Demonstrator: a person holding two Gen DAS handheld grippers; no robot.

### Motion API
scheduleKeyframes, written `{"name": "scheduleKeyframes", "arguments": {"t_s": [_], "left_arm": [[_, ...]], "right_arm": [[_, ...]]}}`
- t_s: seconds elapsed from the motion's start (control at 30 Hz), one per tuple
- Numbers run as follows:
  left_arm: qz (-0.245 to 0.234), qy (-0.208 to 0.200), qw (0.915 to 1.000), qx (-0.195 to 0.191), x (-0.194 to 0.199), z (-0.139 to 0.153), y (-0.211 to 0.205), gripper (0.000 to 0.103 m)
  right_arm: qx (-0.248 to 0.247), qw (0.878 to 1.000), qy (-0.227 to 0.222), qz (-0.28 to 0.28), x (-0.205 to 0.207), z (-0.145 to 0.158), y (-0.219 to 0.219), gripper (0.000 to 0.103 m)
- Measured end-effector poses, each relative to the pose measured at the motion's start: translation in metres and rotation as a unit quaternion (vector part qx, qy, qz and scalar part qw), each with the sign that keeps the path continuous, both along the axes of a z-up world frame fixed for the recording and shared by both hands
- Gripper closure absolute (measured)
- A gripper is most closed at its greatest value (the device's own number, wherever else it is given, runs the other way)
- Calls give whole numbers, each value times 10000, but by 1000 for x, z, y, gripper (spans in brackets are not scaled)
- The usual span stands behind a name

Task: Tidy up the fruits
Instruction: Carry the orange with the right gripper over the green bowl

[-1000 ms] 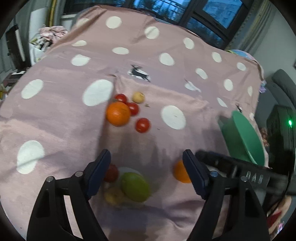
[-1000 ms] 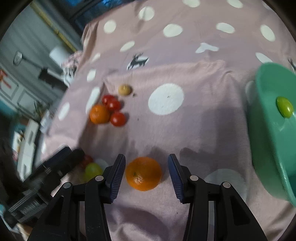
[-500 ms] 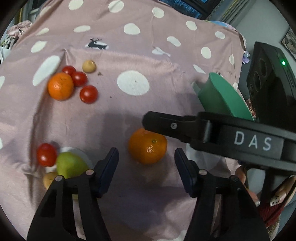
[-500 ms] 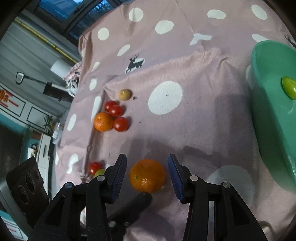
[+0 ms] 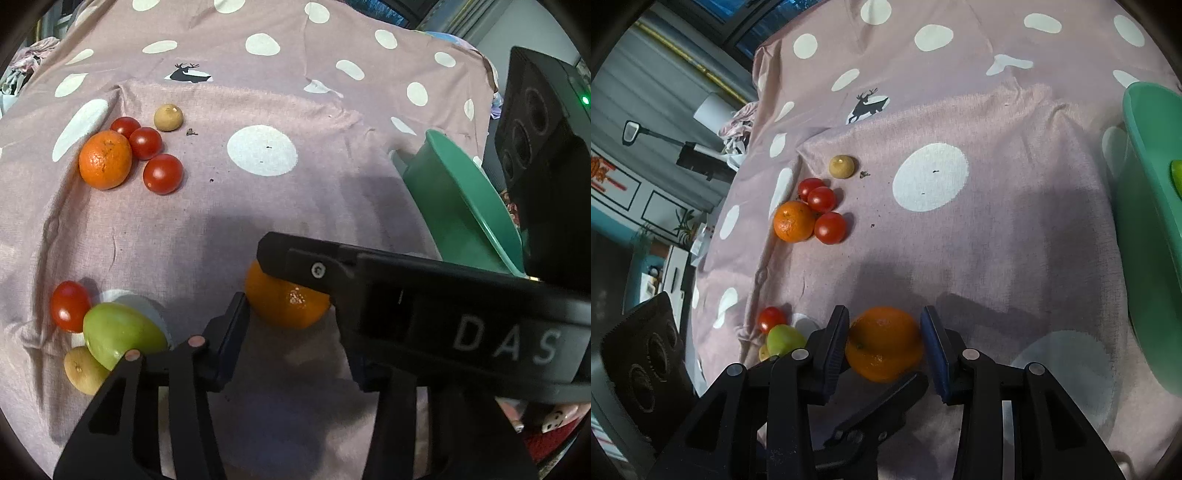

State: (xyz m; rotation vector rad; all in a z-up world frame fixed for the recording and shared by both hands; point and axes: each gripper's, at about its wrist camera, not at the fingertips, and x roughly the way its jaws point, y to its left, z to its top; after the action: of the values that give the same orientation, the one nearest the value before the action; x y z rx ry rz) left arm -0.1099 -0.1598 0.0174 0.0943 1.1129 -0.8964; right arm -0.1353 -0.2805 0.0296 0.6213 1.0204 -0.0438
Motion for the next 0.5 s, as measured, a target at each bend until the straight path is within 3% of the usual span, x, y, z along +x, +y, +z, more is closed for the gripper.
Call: {"name": "scheduleKeyframes", "arguments": {"t_s": [0.3, 0.5], "left_arm": [[67, 17, 10000, -41, 0, 1, 3, 57], [113, -356, 9989, -275, -6, 26, 10, 57]], "right_arm": [[-58, 9999, -36, 86, -1, 1, 2, 61], [-267, 9985, -454, 116, -10, 25, 8, 61]]}}
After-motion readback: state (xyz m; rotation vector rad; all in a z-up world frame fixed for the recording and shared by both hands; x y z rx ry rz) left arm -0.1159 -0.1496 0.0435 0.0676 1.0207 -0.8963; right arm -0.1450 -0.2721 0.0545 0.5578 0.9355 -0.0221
